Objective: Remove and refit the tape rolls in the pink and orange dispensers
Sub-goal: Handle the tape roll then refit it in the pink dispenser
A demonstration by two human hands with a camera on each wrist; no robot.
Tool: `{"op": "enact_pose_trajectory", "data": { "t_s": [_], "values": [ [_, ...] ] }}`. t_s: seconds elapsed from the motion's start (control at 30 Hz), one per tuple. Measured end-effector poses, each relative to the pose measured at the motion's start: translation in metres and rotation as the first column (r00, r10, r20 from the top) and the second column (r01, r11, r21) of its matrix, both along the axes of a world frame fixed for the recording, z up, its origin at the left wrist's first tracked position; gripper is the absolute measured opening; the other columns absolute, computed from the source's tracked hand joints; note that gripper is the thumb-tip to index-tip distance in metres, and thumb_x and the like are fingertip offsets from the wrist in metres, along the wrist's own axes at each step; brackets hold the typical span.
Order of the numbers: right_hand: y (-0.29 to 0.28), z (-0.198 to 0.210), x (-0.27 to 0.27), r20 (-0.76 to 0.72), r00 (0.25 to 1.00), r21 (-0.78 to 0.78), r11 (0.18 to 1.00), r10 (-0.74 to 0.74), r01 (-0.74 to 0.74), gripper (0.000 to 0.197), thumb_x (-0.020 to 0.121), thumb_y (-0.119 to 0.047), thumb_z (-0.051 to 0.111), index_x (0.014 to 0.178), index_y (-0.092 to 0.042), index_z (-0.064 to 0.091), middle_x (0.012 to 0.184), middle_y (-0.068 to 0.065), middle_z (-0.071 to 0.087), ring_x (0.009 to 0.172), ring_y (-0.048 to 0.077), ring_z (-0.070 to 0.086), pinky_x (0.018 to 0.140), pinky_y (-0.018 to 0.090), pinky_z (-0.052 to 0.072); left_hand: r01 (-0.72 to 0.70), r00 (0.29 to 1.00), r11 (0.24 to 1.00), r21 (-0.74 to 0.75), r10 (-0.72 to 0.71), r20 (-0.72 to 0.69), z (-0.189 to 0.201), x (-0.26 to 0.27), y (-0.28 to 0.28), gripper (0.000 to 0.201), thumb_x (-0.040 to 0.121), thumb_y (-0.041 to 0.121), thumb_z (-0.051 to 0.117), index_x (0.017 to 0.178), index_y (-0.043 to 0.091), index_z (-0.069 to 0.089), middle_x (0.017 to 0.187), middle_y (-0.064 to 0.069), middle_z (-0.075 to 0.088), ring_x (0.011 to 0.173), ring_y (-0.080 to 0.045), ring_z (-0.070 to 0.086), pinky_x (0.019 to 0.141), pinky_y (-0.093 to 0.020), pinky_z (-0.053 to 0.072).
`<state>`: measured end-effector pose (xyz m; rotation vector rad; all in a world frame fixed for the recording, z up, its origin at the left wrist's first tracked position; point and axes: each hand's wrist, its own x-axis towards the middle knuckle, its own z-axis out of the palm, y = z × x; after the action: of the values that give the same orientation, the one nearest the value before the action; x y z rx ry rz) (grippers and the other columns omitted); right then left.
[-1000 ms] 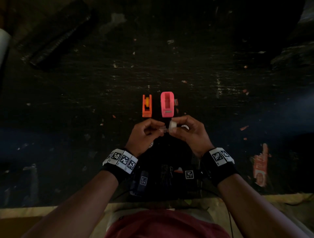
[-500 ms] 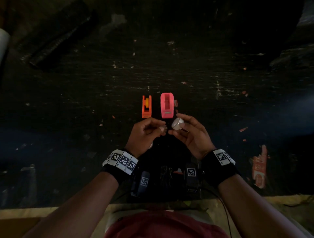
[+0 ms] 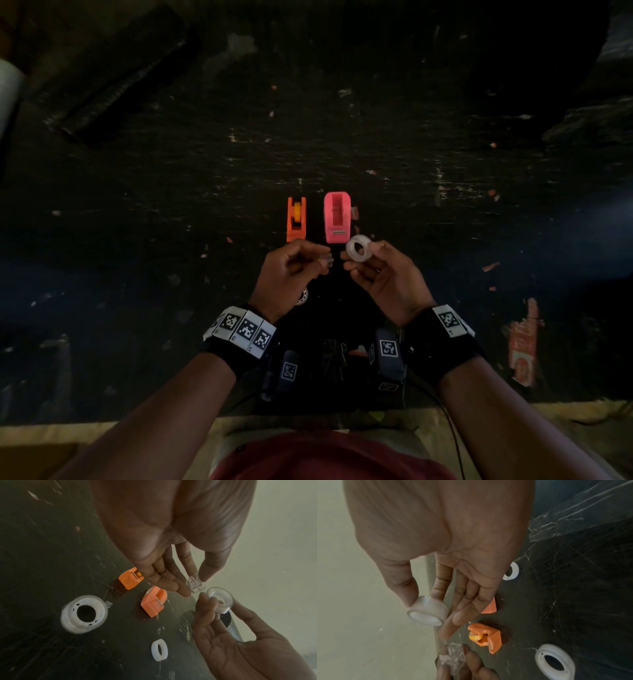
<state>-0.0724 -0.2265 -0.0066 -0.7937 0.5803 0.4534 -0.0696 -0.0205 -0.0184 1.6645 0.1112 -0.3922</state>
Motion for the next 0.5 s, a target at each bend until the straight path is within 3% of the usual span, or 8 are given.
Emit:
{"op": "enact_pose_trajectory", "data": {
  "t_s": [0.07,0.17,0.3,0.4,0.5],
  "values": [
    [0.0006,0.0015,-0.0004,0.007,1.000,0.020,1.000,-0.003,0.003,0.015,0.090,-0.020,0.061,0.099,-0.010,0.068,0.101,0.018,0.079,0.087,0.024,0.075,0.081,0.029,0.056,-0.001,1.000,1.000,-0.004,0.001,0.001,0.0015,-0.0006,-0.0003,0.020,0.095,0.000,0.068,0.109,0.013,0.074,0.102,-0.006,0.079,0.091,-0.015,0.077,0.080,-0.025,0.058],
    [0.0000,0.0038,-0.0009,-0.007,1.000,0.049,0.999,-0.010,0.010,0.021,0.100,-0.017,0.053,0.108,-0.005,0.068,0.102,0.016,0.079,0.085,0.022,0.077,0.081,0.028,0.058,-0.003,1.000,1.000,-0.013,0.004,0.007,0.0034,-0.0010,-0.0018,0.020,0.095,-0.001,0.067,0.109,0.012,0.073,0.102,-0.006,0.079,0.089,-0.012,0.077,0.079,-0.023,0.058],
    [-0.0024,0.0050,-0.0009,-0.011,1.000,0.053,0.999,-0.005,0.005,0.019,0.099,-0.016,0.056,0.110,-0.005,0.067,0.105,0.016,0.078,0.083,0.024,0.077,0.076,0.028,0.059,-0.007,1.000,1.000,-0.030,0.007,0.005,0.0064,-0.0005,-0.0035,0.020,0.095,-0.003,0.066,0.109,0.010,0.073,0.104,-0.010,0.079,0.089,-0.012,0.077,0.079,-0.022,0.058],
    [-0.0041,0.0034,-0.0006,0.062,0.997,0.030,0.999,0.038,-0.040,0.013,0.095,-0.015,0.060,0.107,-0.011,0.062,0.109,0.016,0.076,0.087,0.028,0.076,0.079,0.031,0.060,-0.008,1.000,1.000,-0.027,0.008,0.006,0.0087,0.0009,-0.0044,0.020,0.095,-0.003,0.066,0.112,0.006,0.072,0.104,-0.009,0.078,0.088,-0.009,0.077,0.078,-0.020,0.057],
    [-0.0048,0.0045,-0.0003,0.155,0.982,-0.040,0.994,0.108,-0.103,0.022,0.096,-0.012,0.059,0.117,-0.014,0.063,0.111,0.014,0.076,0.089,0.028,0.075,0.081,0.034,0.060,-0.009,1.000,1.000,-0.019,0.010,0.013,0.0089,0.0013,-0.0041,0.019,0.095,-0.003,0.066,0.112,0.004,0.072,0.103,-0.006,0.078,0.087,-0.008,0.076,0.078,-0.021,0.058]
  ]
}}
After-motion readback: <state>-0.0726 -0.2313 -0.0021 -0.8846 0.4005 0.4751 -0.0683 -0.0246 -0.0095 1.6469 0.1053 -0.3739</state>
